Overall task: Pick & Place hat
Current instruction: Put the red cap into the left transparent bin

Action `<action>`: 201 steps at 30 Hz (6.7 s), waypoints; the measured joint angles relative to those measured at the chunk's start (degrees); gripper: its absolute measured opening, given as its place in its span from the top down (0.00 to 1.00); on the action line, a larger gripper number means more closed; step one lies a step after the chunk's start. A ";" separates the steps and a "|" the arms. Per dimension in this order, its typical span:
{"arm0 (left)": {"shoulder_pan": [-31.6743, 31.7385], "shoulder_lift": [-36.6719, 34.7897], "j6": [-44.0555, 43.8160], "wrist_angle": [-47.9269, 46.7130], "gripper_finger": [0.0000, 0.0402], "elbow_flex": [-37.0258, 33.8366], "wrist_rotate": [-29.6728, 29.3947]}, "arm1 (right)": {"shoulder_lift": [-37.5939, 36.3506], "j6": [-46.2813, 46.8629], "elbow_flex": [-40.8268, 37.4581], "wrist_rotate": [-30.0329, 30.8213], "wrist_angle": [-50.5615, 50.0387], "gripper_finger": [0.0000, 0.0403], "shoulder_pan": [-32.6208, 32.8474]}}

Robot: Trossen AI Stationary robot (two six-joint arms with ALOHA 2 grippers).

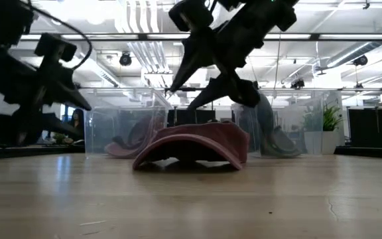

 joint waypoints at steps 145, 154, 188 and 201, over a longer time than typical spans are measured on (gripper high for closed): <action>16.98 30.57 59.00 -0.42 0.50 31.30 12.76 | -3.78 -25.68 2.02 15.94 -16.15 0.54 16.13; 17.49 39.30 64.29 -0.84 0.50 37.89 10.71 | 9.17 -20.59 16.22 11.74 -20.69 0.54 19.08; 5.96 31.32 61.05 -28.58 0.50 39.51 5.56 | 13.19 53.48 10.84 20.19 -0.56 0.54 28.68; 6.17 34.74 69.66 -28.31 0.50 37.75 11.13 | 19.74 60.50 14.38 22.49 -0.50 0.54 26.70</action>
